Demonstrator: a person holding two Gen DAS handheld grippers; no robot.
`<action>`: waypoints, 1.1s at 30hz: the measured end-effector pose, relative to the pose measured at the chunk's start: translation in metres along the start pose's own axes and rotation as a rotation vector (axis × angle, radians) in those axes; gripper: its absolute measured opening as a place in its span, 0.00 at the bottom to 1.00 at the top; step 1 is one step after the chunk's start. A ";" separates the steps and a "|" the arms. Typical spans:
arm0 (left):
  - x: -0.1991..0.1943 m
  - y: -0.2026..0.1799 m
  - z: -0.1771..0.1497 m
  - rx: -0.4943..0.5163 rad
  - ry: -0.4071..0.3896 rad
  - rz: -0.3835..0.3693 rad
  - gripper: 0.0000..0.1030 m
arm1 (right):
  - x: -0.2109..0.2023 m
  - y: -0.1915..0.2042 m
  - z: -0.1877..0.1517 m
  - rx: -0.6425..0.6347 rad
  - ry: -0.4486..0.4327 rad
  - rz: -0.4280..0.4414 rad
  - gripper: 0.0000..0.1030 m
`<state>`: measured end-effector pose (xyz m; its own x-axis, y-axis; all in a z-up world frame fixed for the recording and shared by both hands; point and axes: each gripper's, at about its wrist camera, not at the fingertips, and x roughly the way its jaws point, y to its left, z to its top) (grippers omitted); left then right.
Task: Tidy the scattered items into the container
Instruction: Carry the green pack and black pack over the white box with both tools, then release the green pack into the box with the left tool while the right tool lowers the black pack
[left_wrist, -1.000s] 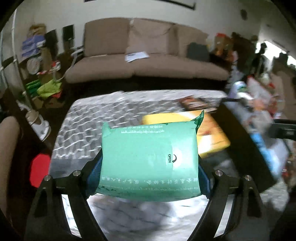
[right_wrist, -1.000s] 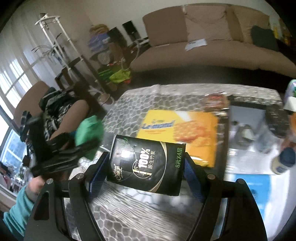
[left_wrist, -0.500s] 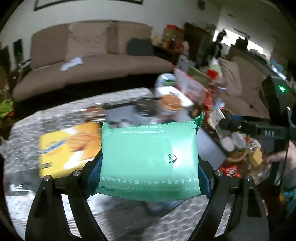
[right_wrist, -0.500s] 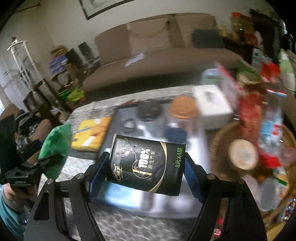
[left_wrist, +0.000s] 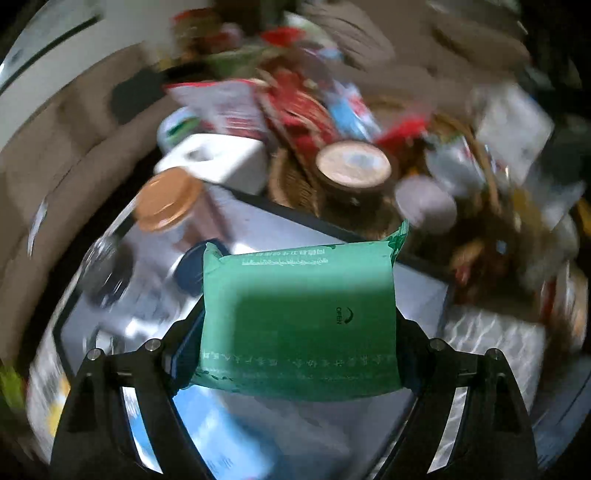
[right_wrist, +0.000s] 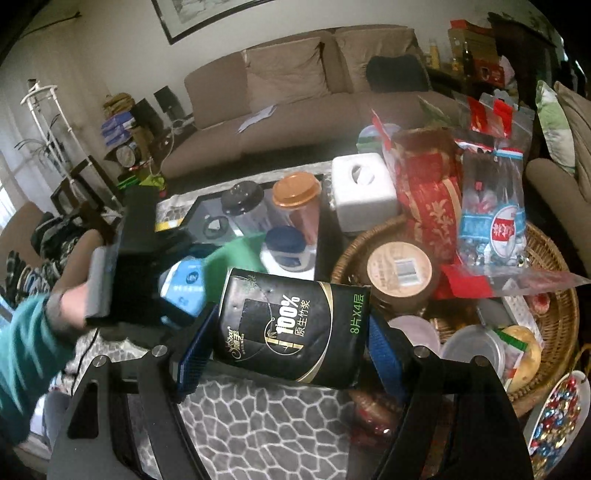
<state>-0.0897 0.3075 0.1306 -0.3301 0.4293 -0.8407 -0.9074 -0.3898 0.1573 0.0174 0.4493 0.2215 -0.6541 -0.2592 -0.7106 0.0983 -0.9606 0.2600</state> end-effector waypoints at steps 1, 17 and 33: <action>0.006 -0.001 0.000 0.035 0.011 -0.018 0.82 | 0.000 -0.004 -0.003 -0.004 0.004 0.004 0.76; 0.069 -0.003 -0.006 0.272 0.132 -0.161 0.83 | 0.050 -0.018 -0.011 -0.035 0.095 0.016 0.76; -0.073 0.056 -0.010 0.006 -0.160 -0.092 0.97 | 0.062 0.011 0.003 -0.111 0.105 0.038 0.76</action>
<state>-0.1136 0.2458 0.1958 -0.2828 0.5874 -0.7583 -0.9369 -0.3386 0.0871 -0.0241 0.4232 0.1822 -0.5665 -0.2987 -0.7680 0.2075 -0.9537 0.2179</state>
